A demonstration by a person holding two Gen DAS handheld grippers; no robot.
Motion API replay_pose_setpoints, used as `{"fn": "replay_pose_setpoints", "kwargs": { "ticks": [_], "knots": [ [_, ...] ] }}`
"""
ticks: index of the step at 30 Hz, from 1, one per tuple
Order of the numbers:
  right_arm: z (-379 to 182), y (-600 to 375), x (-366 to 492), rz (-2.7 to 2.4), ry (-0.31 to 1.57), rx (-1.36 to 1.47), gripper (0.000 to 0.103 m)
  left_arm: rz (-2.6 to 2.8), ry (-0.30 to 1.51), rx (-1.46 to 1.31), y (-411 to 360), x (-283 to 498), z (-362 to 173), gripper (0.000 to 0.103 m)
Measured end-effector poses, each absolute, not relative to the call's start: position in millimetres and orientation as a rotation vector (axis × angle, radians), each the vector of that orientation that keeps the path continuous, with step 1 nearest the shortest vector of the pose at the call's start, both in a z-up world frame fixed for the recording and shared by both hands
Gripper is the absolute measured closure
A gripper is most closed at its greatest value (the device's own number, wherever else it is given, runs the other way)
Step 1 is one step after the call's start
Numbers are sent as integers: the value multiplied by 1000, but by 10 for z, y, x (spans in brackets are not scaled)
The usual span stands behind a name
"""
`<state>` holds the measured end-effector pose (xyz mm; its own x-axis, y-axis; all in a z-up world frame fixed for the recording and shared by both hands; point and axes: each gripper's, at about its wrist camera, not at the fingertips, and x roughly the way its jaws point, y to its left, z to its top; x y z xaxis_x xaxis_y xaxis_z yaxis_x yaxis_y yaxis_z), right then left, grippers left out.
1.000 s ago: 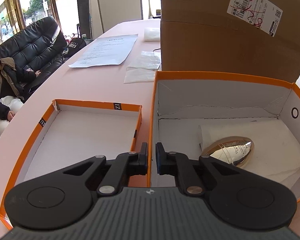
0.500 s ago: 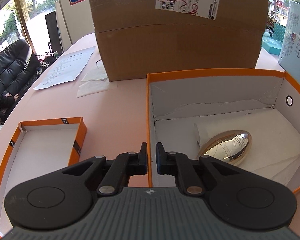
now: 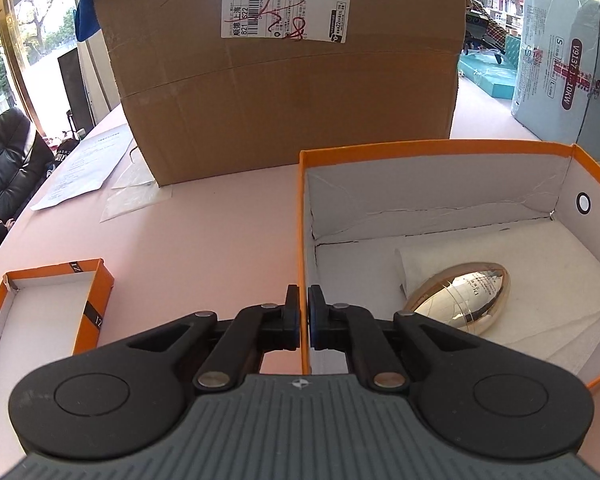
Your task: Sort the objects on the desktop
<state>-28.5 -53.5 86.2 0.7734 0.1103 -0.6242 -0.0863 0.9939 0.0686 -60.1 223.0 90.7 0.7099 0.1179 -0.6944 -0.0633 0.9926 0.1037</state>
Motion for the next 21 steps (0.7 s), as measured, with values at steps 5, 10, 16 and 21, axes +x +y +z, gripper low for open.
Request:
{"fn": "replay_pose_setpoints", "kwargs": {
  "ticks": [5, 10, 16, 21],
  "knots": [
    [859, -447, -262, 133, 675, 36, 98, 129, 774, 71, 2304, -681, 910, 100],
    [845, -338, -269, 149, 662, 15, 99, 144, 778, 73, 2390, -740, 916, 100],
    [853, -367, -247, 147, 670, 63, 97, 135, 773, 49, 2465, -833, 980, 86],
    [952, -474, -376, 157, 555, 96, 52, 181, 600, 18, 2647, -1166, 1175, 0]
  ]
}}
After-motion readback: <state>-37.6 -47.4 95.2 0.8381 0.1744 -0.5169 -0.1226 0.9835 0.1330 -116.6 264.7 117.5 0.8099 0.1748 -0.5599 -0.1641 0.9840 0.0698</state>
